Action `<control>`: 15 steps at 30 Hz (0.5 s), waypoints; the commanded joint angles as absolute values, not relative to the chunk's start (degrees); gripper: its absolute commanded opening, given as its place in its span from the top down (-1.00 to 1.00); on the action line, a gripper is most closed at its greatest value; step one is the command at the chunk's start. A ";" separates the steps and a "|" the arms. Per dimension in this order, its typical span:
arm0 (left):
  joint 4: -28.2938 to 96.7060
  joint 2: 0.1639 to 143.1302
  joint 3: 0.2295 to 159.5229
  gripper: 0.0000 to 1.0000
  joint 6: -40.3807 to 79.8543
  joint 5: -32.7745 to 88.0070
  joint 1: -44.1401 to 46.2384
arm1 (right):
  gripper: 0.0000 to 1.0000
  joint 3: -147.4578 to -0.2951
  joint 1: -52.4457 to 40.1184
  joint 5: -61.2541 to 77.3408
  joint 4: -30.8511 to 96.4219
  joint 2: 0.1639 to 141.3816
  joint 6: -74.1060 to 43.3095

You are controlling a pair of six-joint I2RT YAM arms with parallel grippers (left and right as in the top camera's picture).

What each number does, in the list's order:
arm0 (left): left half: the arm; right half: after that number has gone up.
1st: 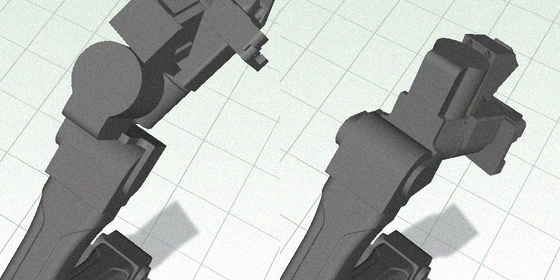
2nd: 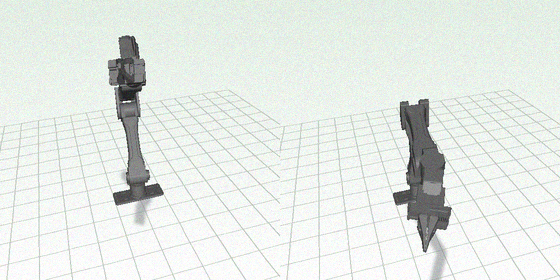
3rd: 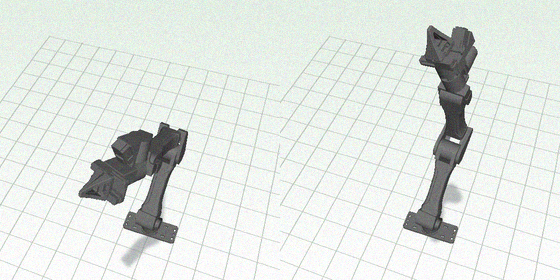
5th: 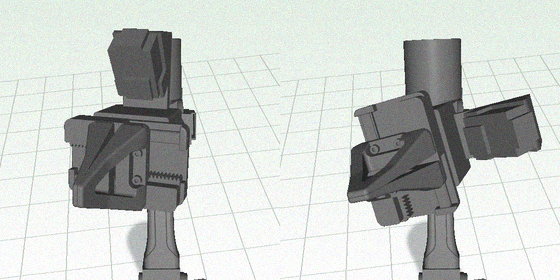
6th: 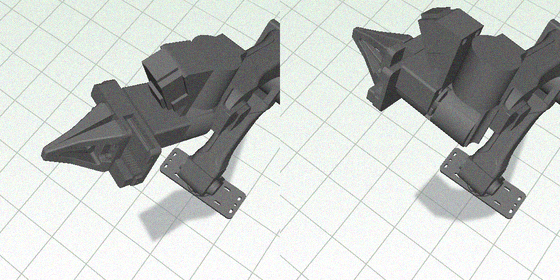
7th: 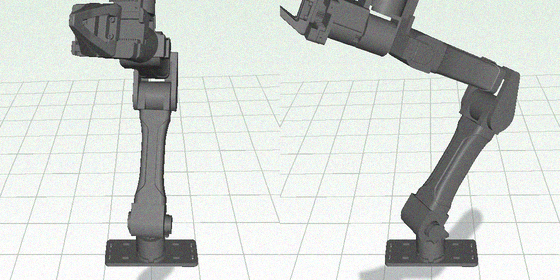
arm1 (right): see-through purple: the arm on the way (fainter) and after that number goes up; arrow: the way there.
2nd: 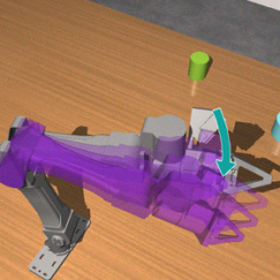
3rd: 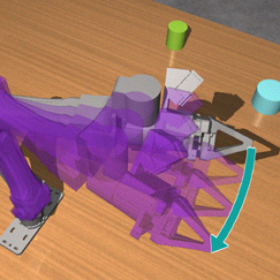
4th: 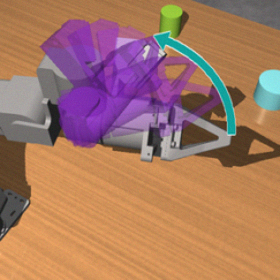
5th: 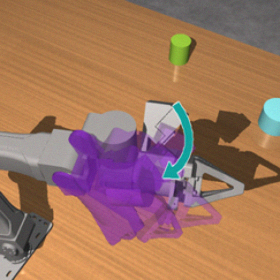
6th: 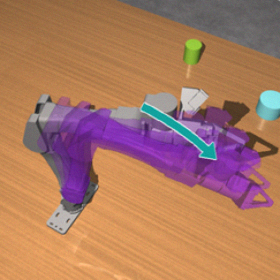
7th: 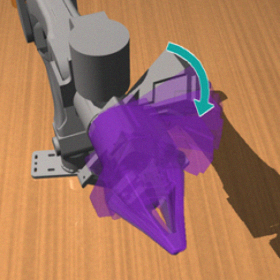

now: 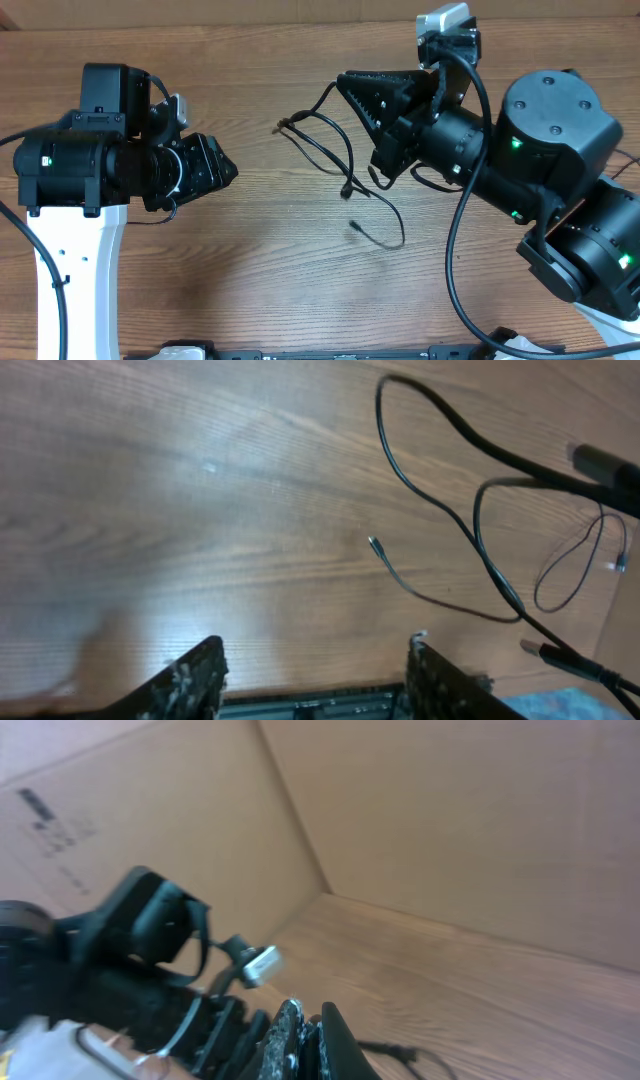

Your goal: Untangle cables

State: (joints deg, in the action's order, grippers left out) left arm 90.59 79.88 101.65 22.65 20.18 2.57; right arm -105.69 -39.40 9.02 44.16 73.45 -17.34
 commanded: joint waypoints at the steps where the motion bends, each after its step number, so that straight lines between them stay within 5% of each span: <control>1: 88.66 79.50 100.99 -0.26 17.85 20.43 2.35 | 0.92 -106.26 -39.40 14.68 42.24 72.01 -19.86; 13: 80.88 79.50 96.14 -0.78 12.38 20.43 3.86 | 0.93 -108.71 -39.40 24.36 40.75 72.01 -25.74; 14: 80.14 79.50 95.70 -0.70 12.38 20.43 3.86 | 0.93 -108.86 -39.40 24.80 40.75 72.01 -26.09; 15: 79.64 79.50 95.44 -0.33 12.38 20.40 3.86 | 0.92 -108.88 -39.40 25.19 40.69 71.99 -26.52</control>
